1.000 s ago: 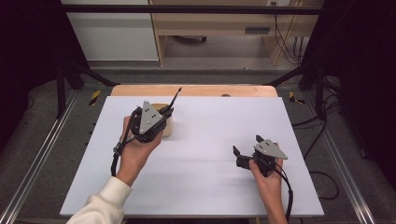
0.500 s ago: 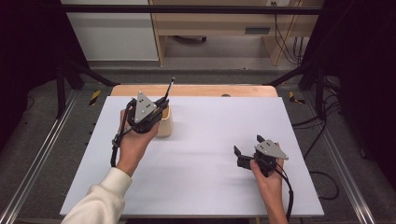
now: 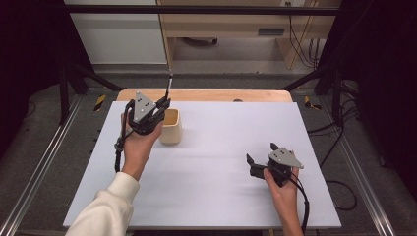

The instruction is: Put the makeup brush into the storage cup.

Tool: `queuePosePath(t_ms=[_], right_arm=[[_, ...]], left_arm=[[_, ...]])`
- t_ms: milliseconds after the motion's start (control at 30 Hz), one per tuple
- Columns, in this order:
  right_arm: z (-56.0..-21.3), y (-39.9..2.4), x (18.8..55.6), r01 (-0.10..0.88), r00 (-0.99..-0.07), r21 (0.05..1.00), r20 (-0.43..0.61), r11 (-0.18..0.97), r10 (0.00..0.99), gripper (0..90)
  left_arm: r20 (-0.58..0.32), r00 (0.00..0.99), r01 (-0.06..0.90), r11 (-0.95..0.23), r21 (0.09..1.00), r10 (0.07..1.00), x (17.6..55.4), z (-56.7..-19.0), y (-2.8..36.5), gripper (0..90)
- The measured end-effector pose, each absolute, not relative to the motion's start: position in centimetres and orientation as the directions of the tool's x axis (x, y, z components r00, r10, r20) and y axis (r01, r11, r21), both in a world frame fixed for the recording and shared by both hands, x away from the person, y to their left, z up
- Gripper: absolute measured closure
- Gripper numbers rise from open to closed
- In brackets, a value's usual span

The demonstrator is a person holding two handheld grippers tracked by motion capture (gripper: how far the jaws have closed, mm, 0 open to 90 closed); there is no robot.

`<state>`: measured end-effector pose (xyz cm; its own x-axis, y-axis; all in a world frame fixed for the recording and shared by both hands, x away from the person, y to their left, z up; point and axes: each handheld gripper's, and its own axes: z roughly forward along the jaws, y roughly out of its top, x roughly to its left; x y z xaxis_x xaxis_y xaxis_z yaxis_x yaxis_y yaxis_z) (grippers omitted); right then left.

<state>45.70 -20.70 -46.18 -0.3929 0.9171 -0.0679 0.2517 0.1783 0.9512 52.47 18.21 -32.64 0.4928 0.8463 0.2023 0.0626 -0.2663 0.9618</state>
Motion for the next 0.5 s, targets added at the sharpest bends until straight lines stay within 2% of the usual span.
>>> queuePosePath(t_ms=[500], right_arm=[[-46.2,-20.7,45.7,0.243,-0.396,0.953,-0.071,0.18,0.916,5.6]], left_arm=[[0.146,0.47,0.07,-0.202,0.977,0.87,53.7,-32.3,18.2,83.4]])
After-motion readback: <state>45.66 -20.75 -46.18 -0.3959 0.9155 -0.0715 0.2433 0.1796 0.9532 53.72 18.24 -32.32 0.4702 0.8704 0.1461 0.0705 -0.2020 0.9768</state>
